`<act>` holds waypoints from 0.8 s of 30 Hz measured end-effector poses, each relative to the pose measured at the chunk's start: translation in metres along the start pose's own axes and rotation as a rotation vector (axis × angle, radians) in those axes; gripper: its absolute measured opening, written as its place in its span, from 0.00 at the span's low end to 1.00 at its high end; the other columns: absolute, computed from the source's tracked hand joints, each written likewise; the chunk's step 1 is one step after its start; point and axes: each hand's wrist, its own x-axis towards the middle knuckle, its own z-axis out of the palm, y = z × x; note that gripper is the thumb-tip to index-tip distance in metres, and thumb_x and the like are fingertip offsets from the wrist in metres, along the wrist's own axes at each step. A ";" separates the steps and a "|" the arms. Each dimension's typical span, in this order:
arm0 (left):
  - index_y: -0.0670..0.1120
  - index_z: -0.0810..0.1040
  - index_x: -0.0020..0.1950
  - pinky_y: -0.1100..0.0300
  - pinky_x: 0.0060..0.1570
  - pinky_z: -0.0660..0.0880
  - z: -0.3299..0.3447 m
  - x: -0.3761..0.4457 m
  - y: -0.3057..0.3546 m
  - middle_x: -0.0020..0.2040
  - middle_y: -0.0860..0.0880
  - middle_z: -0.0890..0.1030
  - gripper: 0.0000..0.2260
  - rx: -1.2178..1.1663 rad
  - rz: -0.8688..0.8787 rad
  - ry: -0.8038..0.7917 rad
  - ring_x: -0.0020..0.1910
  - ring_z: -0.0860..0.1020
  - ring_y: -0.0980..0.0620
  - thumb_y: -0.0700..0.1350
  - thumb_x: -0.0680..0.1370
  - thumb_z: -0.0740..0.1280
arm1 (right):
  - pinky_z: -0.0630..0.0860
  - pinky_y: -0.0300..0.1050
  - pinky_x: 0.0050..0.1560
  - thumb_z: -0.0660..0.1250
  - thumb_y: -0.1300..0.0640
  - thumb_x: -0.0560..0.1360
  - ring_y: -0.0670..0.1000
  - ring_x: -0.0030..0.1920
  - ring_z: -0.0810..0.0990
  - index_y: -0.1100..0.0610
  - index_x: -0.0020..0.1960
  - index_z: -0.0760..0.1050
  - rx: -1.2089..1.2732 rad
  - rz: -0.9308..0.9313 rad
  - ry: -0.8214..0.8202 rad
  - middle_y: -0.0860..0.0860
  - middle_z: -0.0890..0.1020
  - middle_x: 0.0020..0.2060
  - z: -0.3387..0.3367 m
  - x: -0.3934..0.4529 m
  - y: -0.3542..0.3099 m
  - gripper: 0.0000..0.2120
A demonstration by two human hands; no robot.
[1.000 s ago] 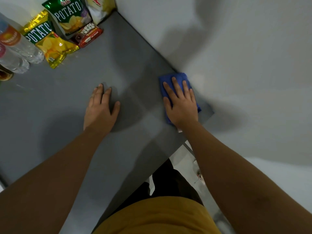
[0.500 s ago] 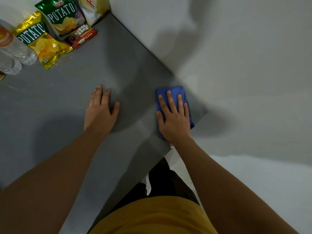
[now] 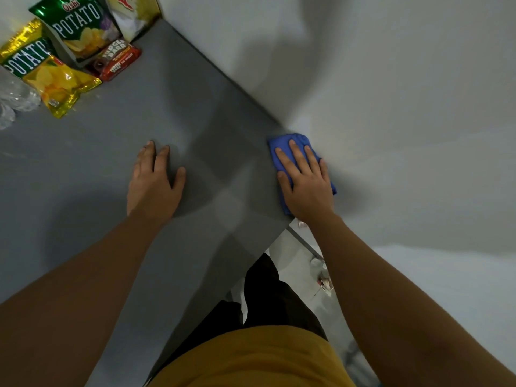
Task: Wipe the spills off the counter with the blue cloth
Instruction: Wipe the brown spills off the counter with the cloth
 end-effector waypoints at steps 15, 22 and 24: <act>0.44 0.66 0.78 0.45 0.77 0.60 -0.007 0.001 -0.001 0.80 0.40 0.61 0.26 -0.001 -0.017 -0.054 0.79 0.60 0.39 0.54 0.83 0.62 | 0.45 0.60 0.81 0.51 0.48 0.87 0.56 0.82 0.45 0.45 0.82 0.54 0.143 0.200 0.055 0.48 0.53 0.82 0.006 -0.028 -0.014 0.24; 0.46 0.64 0.79 0.45 0.78 0.58 -0.008 0.002 0.001 0.81 0.42 0.59 0.27 -0.051 -0.072 -0.106 0.80 0.57 0.41 0.57 0.83 0.60 | 0.46 0.59 0.81 0.51 0.51 0.87 0.57 0.82 0.44 0.48 0.82 0.53 0.155 0.212 0.029 0.50 0.52 0.82 0.007 -0.038 -0.027 0.24; 0.45 0.64 0.79 0.45 0.78 0.58 -0.009 0.002 0.003 0.81 0.41 0.59 0.27 -0.067 -0.086 -0.114 0.80 0.57 0.41 0.57 0.83 0.59 | 0.46 0.59 0.81 0.51 0.51 0.87 0.56 0.82 0.43 0.49 0.83 0.52 0.150 0.188 0.008 0.50 0.51 0.82 0.008 -0.040 -0.031 0.25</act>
